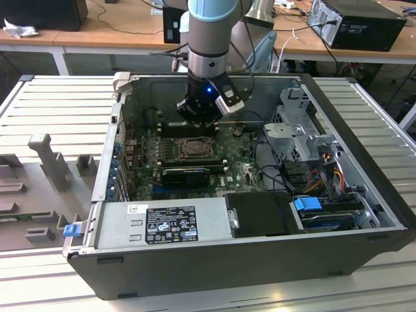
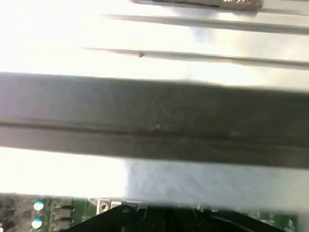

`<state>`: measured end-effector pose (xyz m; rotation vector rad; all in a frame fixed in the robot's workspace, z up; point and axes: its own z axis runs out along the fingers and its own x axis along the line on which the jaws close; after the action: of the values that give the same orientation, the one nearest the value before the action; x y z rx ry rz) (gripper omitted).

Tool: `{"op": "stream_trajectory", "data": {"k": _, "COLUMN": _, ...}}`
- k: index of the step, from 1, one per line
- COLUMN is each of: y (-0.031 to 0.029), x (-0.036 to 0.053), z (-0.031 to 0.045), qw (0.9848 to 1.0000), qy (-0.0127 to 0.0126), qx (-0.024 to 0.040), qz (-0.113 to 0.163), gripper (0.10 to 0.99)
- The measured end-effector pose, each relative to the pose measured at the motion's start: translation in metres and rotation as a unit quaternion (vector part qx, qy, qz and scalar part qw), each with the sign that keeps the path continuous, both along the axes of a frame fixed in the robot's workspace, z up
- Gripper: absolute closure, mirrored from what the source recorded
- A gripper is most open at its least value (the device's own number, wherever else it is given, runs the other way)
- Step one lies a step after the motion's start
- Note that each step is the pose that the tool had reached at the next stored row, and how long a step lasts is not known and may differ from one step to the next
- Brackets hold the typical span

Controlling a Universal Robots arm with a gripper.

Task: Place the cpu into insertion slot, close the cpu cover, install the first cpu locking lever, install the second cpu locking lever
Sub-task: 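Install the first cpu locking lever, then install the second cpu locking lever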

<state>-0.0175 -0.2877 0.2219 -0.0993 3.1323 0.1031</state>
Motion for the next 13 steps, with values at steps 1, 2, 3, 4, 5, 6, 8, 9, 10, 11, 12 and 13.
{"op": "stream_trajectory", "data": {"k": 1, "y": 0.0, "x": 0.0, "z": 0.0027, "qw": 1.0, "qy": 0.0, "qx": -0.0011, "qz": 0.0, "gripper": 0.98}}
{"op": "stream_trajectory", "data": {"k": 2, "y": 0.0001, "x": 0.0001, "z": 0.003, "qw": 1.0, "qy": -0.0001, "qx": -0.0014, "qz": 0.0, "gripper": 0.98}}
{"op": "stream_trajectory", "data": {"k": 3, "y": -0.0005, "x": 0.0, "z": 0.003, "qw": 1.0, "qy": 0.0, "qx": -0.0015, "qz": 0.0, "gripper": 0.98}}
{"op": "stream_trajectory", "data": {"k": 4, "y": -0.0011, "x": 0.0, "z": 0.0031, "qw": 1.0, "qy": 0.0, "qx": -0.0016, "qz": 0.0, "gripper": 0.98}}
{"op": "stream_trajectory", "data": {"k": 5, "y": -0.0022, "x": 0.0, "z": 0.0031, "qw": 1.0, "qy": 0.0, "qx": -0.0016, "qz": 0.0, "gripper": 0.98}}
{"op": "stream_trajectory", "data": {"k": 6, "y": -0.0028, "x": 0.0, "z": 0.003, "qw": 1.0, "qy": 0.0, "qx": -0.0015, "qz": 0.0, "gripper": 0.98}}
{"op": "stream_trajectory", "data": {"k": 8, "y": -0.0041, "x": 0.0, "z": 0.003, "qw": 1.0, "qy": -0.0001, "qx": -0.0015, "qz": 0.0, "gripper": 0.98}}
{"op": "stream_trajectory", "data": {"k": 9, "y": -0.0044, "x": 0.0, "z": 0.003, "qw": 1.0, "qy": 0.0, "qx": -0.0015, "qz": 0.0, "gripper": 0.98}}
{"op": "stream_trajectory", "data": {"k": 10, "y": -0.0049, "x": 0.0, "z": 0.003, "qw": 1.0, "qy": 0.0, "qx": -0.0015, "qz": 0.0, "gripper": 0.98}}
{"op": "stream_trajectory", "data": {"k": 11, "y": -0.0052, "x": 0.0, "z": 0.003, "qw": 1.0, "qy": 0.0, "qx": -0.0015, "qz": 0.0, "gripper": 0.98}}
{"op": "stream_trajectory", "data": {"k": 12, "y": -0.0055, "x": 0.0, "z": 0.003, "qw": 1.0, "qy": 0.0, "qx": -0.0015, "qz": 0.0, "gripper": 0.98}}
{"op": "stream_trajectory", "data": {"k": 13, "y": -0.0058, "x": 0.0, "z": 0.0031, "qw": 1.0, "qy": 0.0, "qx": -0.0016, "qz": 0.0, "gripper": 0.98}}
